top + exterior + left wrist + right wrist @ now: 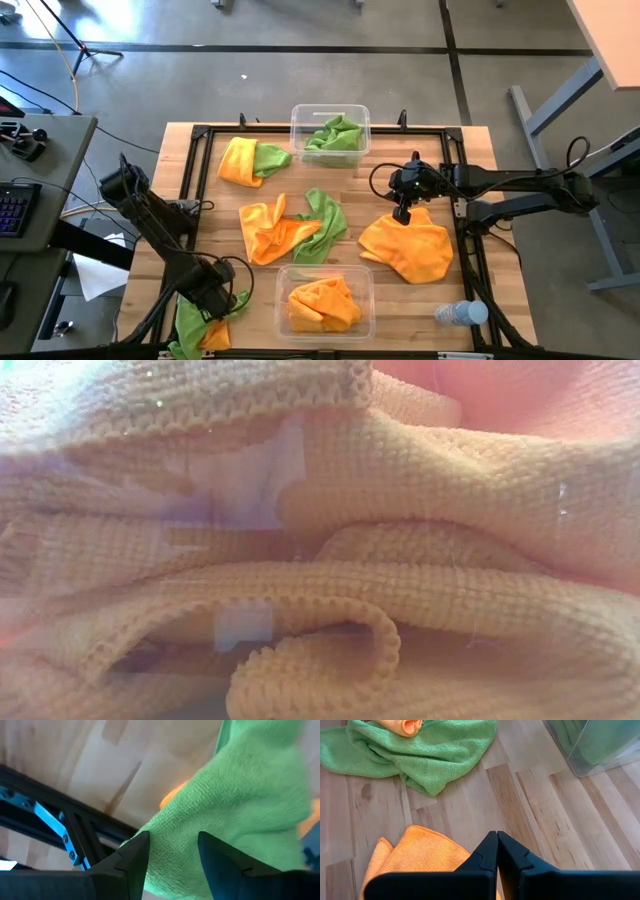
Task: Sort microfiber towel by color & place in baskets
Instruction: Put the green towel into the top transparent bin
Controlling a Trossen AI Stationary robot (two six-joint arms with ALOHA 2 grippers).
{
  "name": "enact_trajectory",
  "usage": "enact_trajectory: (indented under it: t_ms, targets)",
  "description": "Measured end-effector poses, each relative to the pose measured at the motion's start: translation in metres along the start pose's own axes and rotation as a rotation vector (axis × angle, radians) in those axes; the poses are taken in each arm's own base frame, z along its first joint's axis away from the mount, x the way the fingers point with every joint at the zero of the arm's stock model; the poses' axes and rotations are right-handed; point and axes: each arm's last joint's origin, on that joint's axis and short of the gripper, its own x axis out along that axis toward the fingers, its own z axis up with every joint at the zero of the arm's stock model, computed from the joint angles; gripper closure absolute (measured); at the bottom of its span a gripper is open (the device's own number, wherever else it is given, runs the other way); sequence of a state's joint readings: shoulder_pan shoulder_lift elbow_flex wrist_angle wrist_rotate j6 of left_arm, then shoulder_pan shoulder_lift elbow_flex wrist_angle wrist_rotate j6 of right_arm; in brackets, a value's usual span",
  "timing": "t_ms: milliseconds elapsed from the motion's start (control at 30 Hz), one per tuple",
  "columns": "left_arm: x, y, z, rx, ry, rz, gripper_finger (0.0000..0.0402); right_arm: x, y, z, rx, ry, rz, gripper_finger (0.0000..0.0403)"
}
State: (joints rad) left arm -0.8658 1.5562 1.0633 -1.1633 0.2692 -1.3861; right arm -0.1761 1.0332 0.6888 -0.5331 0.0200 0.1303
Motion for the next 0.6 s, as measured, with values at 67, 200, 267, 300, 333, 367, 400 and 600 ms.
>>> enact_trajectory:
  t_ms: [67,200,267,300,333,367,400,600]
  targets:
    - [0.006,0.002,0.000,0.002,0.022,0.008,0.0245,0.000,0.000,0.000,0.000,0.000,0.001,0.0403]
    - [0.017,0.006,-0.001,0.001,0.079,0.014,0.0262,0.000,0.000,0.000,0.000,0.000,0.003,0.0403]
    - [0.020,0.005,-0.001,0.024,0.111,-0.006,0.0283,0.000,0.000,0.000,0.000,0.000,0.002,0.0403]
    - [0.021,0.005,-0.001,0.035,0.118,-0.010,0.0298,0.000,0.000,0.000,0.000,0.000,0.003,0.0403]
    - [0.021,0.005,-0.001,0.043,0.120,-0.010,0.0317,0.000,0.000,0.000,0.000,0.000,0.003,0.0403]
    - [0.021,0.005,-0.002,0.044,0.120,-0.009,0.0340,0.000,0.000,0.000,0.000,0.000,0.003,0.0403]
    - [0.021,0.005,-0.002,0.043,0.123,-0.011,0.0366,0.000,0.000,0.000,0.000,0.000,0.003,0.0403]
    - [0.012,0.005,-0.005,-0.009,0.162,-0.024,0.0399,0.000,0.000,0.000,-0.005,0.000,0.003,0.0403]
